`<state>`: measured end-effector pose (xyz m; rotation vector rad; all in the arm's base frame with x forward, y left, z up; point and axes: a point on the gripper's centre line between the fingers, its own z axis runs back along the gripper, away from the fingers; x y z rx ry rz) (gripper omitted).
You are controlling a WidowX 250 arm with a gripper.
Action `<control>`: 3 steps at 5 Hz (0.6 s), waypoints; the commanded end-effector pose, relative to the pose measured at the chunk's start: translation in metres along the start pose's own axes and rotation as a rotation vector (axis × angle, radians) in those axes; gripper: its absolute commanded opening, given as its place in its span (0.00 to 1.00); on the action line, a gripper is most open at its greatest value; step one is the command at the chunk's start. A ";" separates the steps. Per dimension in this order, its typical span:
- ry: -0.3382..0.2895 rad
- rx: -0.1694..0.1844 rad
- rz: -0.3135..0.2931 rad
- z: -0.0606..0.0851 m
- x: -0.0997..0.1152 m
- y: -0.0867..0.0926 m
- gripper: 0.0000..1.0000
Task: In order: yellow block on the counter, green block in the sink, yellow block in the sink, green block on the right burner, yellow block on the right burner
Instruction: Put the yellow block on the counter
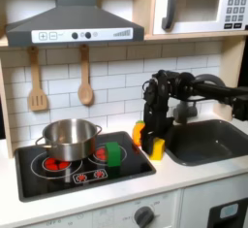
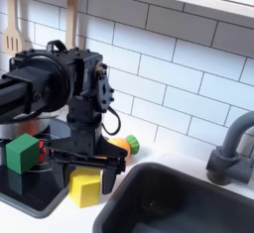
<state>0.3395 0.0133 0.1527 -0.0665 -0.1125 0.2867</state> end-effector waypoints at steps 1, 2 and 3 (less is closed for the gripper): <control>0.002 -0.028 -0.001 0.018 0.001 -0.006 1.00; -0.008 -0.040 0.004 0.031 0.007 -0.009 1.00; -0.025 -0.050 0.017 0.043 0.013 -0.010 1.00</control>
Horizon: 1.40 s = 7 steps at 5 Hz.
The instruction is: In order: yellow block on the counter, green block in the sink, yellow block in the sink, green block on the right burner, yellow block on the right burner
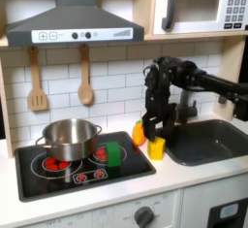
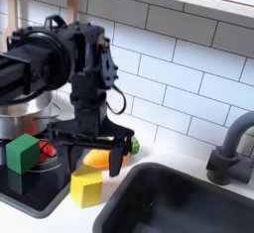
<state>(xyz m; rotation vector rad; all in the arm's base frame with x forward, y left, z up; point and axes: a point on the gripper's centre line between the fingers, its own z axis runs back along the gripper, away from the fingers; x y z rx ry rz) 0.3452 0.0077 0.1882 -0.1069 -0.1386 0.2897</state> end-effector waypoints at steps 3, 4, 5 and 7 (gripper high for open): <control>-0.039 0.025 0.076 0.013 0.026 0.022 1.00; -0.033 0.044 0.083 0.004 0.034 0.033 1.00; -0.038 0.071 0.102 -0.001 0.043 0.041 1.00; -0.034 0.074 0.113 0.001 0.057 0.052 1.00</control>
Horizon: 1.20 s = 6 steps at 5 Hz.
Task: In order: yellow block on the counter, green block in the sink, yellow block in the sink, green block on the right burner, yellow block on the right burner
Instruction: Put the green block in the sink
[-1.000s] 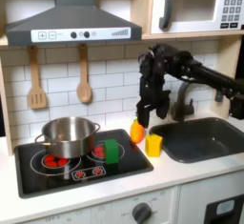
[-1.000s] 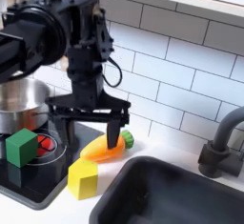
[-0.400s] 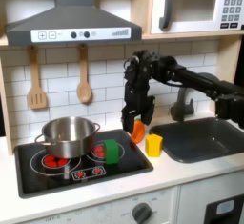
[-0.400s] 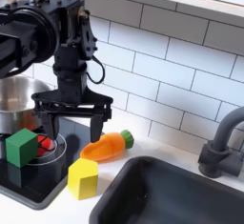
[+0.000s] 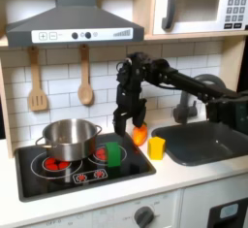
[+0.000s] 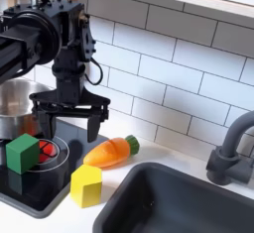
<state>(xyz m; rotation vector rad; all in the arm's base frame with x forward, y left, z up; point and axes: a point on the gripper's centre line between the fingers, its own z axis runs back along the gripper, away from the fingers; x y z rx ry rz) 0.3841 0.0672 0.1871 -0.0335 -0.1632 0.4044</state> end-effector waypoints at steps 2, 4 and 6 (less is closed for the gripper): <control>0.007 -0.009 -0.022 0.014 0.007 0.016 1.00; 0.030 -0.040 -0.101 0.019 0.003 0.029 1.00; 0.063 0.007 -0.237 -0.002 -0.004 0.055 1.00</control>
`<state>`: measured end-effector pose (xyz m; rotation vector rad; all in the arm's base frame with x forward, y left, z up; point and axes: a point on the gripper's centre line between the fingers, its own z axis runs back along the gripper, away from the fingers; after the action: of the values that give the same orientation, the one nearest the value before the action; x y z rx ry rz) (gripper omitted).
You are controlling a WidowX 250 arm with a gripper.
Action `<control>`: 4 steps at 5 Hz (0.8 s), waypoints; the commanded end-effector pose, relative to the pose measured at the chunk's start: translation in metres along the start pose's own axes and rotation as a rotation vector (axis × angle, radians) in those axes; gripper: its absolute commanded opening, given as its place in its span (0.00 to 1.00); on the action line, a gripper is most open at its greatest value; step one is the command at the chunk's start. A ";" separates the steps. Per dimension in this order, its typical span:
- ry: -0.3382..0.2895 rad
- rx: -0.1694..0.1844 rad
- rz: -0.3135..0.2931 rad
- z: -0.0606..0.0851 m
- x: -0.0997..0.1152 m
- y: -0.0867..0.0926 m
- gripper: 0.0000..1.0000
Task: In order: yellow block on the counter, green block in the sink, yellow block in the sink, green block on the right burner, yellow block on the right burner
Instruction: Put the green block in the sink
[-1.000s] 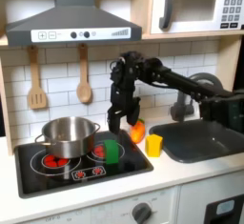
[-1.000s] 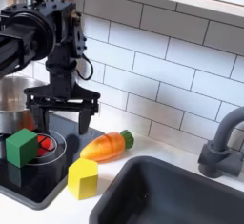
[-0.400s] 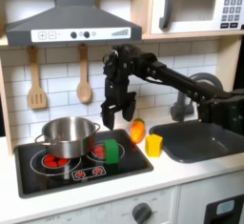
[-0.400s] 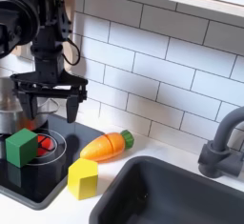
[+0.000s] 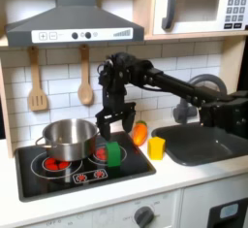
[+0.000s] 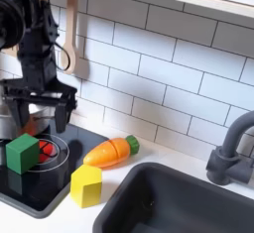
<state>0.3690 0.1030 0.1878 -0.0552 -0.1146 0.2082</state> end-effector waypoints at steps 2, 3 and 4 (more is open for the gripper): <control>0.003 0.054 -0.065 -0.016 -0.015 0.038 1.00; -0.016 0.057 -0.068 -0.014 -0.016 0.037 1.00; -0.020 0.043 -0.066 -0.011 -0.019 0.029 1.00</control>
<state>0.3455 0.1308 0.1723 0.0018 -0.1281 0.1516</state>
